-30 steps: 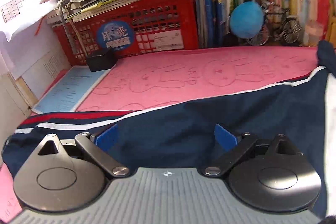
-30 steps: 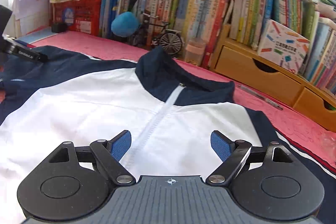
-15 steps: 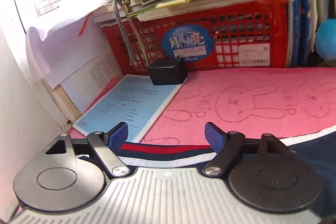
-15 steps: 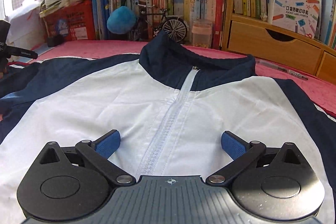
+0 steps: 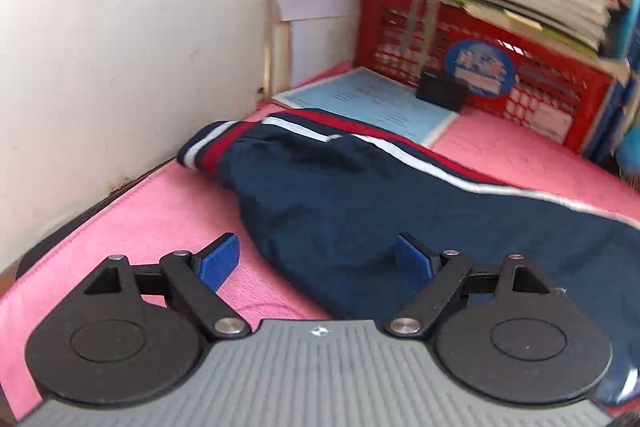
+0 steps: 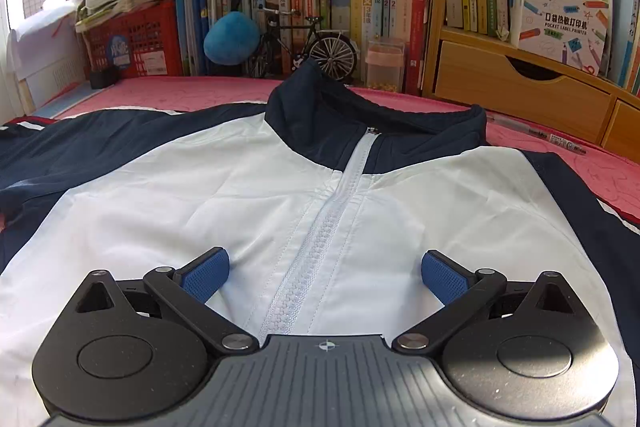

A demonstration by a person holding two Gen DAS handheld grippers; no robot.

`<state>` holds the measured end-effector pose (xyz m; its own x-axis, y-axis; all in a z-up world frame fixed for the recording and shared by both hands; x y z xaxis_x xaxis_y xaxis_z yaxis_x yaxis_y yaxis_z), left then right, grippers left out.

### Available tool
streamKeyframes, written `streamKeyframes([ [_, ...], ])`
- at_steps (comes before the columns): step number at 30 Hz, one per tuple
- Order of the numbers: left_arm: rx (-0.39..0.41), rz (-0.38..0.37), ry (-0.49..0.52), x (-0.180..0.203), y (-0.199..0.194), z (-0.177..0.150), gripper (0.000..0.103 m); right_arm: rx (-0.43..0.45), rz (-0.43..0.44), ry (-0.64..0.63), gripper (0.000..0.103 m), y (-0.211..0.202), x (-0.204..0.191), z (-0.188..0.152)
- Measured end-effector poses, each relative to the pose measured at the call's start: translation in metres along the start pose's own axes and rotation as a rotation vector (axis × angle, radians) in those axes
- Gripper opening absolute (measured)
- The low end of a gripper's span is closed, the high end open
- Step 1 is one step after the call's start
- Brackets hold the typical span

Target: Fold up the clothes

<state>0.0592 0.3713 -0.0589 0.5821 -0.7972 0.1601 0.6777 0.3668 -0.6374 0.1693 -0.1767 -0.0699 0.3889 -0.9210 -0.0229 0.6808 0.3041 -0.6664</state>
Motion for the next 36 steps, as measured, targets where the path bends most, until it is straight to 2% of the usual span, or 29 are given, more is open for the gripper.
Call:
streamKeyframes([
  [2,0.007,-0.027,-0.156,-0.025,0.004,0.008,0.087,0.0,-0.001,0.0,0.103,0.0,0.0,0.0],
  [6,0.019,-0.009,-0.167,-0.029,0.022,0.022,0.1,0.0,-0.003,0.001,0.103,0.0,-0.001,0.0],
  [7,0.023,-0.005,-0.17,-0.03,0.026,0.026,0.1,0.0,-0.003,0.001,0.103,0.0,-0.001,0.0],
  [8,0.037,0.012,-0.174,-0.03,0.03,0.028,0.096,0.0,-0.003,0.001,0.103,0.0,-0.001,0.0],
  [10,0.066,0.045,-0.184,-0.03,0.037,0.034,0.056,0.0,-0.004,0.001,0.103,0.0,-0.001,0.0],
  [11,0.061,0.07,-0.202,-0.032,0.038,0.036,0.022,0.0,-0.004,0.001,0.103,0.0,-0.001,0.0],
  [13,0.109,0.065,-0.209,-0.034,0.033,0.046,0.013,0.0,-0.005,0.001,0.103,0.0,-0.001,0.0],
  [15,0.158,0.062,-0.213,-0.035,0.028,0.055,0.012,-0.001,-0.001,-0.001,0.103,0.0,-0.002,-0.001],
  [17,0.251,0.134,-0.029,-0.018,0.023,0.062,0.012,-0.001,0.003,-0.006,0.103,0.0,-0.002,-0.001],
  [19,0.265,0.189,0.069,-0.008,0.028,0.062,0.012,-0.001,0.005,-0.007,0.103,0.001,-0.002,-0.001],
  [22,0.168,0.215,0.038,-0.017,0.048,0.054,0.013,-0.002,0.006,-0.005,0.103,0.001,-0.001,0.0],
  [25,0.088,0.251,0.019,-0.024,0.06,0.045,0.021,-0.002,0.006,-0.004,0.103,0.001,-0.001,-0.001],
  [26,0.075,0.266,0.022,-0.025,0.061,0.045,0.03,-0.003,0.006,-0.003,0.103,0.001,-0.001,0.0],
  [27,0.053,0.307,0.051,-0.023,0.06,0.044,0.044,-0.003,0.007,-0.003,0.103,0.001,-0.001,0.0],
  [28,0.048,0.354,0.088,-0.019,0.057,0.043,0.054,-0.003,0.007,-0.002,0.103,0.001,-0.001,0.0],
  [29,0.062,0.387,0.132,-0.014,0.05,0.041,0.072,-0.003,0.006,-0.002,0.103,0.001,-0.001,0.0],
  [30,0.076,0.42,0.175,-0.009,0.043,0.038,0.079,-0.003,0.006,-0.001,0.103,0.001,-0.001,0.0],
  [32,0.13,0.403,0.234,0.005,0.02,0.028,0.079,-0.004,0.007,0.0,0.103,0.0,-0.001,0.0],
  [35,0.199,0.344,0.255,0.031,-0.024,0.007,0.08,-0.004,0.006,0.001,0.103,0.0,-0.001,0.0],
  [36,0.209,0.278,0.286,0.049,-0.04,-0.006,0.08,-0.004,0.006,0.001,0.103,0.0,-0.001,0.0],
])
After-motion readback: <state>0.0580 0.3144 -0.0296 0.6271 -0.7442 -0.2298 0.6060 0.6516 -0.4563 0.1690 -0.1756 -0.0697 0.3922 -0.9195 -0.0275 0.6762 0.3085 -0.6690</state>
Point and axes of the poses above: each gripper's, at about its wrist camera, not at the fingertips, and y roughly the way its jaws point, x to its right, z to its top, the point moved 3 cm from there along y, roughly the way its jaws point, and after that the axes turned 1 degree about -x, right-handed, at the moved point
